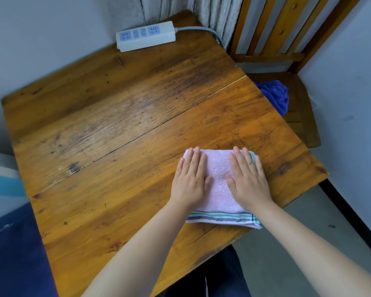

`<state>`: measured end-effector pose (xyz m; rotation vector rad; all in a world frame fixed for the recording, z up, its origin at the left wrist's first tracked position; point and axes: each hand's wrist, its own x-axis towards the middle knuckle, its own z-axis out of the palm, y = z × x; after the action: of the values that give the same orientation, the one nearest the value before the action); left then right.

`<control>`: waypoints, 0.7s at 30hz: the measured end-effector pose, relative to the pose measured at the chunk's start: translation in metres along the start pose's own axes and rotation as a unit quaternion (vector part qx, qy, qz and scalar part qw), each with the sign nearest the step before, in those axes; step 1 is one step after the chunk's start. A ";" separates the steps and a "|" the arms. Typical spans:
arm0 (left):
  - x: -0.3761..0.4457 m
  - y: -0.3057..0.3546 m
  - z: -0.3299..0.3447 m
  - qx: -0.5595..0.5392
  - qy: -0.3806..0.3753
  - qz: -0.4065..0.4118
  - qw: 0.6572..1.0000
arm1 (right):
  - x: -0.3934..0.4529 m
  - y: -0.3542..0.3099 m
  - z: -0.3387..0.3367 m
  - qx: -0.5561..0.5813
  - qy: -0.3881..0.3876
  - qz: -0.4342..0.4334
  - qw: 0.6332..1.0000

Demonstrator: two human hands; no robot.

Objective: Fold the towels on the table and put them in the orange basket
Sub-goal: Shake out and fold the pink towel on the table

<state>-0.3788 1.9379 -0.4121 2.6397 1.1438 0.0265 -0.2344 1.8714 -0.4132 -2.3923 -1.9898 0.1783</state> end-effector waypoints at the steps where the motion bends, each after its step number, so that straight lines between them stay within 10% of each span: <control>1: 0.000 -0.003 0.004 0.011 -0.009 -0.001 1.000 | -0.001 0.002 0.002 -0.003 -0.007 0.002 1.000; 12: -0.020 -0.005 0.023 -0.020 -0.079 -0.129 0.988 | -0.014 0.030 -0.001 0.020 -0.118 0.085 0.989; 21: -0.061 0.023 0.001 -0.090 -0.128 -0.344 0.926 | 0.065 -0.012 -0.035 0.055 -0.169 -0.176 0.968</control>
<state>-0.4041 1.8786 -0.4021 1.8860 1.7909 -0.3189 -0.2311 1.9389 -0.3819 -2.0047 -2.4315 0.7039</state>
